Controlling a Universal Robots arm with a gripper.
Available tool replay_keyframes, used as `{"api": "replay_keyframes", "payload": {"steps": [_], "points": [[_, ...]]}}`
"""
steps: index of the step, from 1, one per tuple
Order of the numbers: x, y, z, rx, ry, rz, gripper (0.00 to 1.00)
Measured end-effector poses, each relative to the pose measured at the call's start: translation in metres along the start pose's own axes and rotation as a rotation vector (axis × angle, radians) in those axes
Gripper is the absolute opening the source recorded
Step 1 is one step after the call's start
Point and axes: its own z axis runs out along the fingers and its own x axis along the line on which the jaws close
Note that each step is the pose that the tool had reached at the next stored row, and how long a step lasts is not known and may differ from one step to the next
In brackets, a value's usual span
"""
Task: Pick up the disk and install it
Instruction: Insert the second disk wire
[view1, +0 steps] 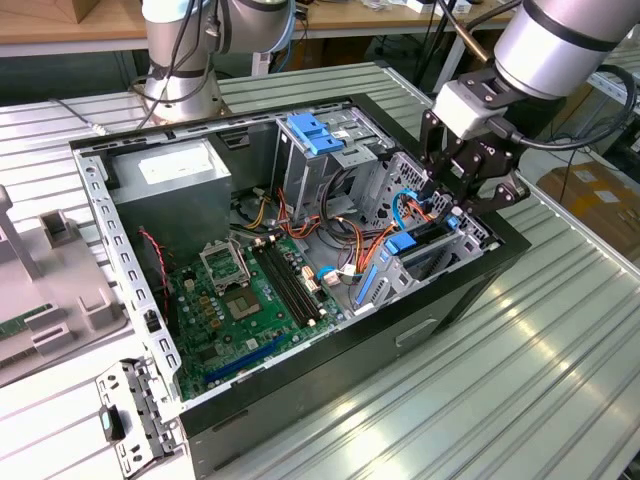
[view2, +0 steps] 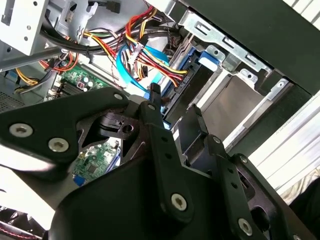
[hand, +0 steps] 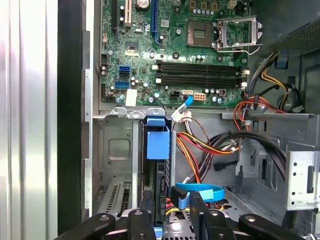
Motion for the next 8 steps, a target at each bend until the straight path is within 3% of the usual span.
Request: {"api": "replay_keyframes", "payload": {"steps": [8], "points": [[0.0006,0.0001,0.001,0.0,0.0003,0.0,0.41]]}}
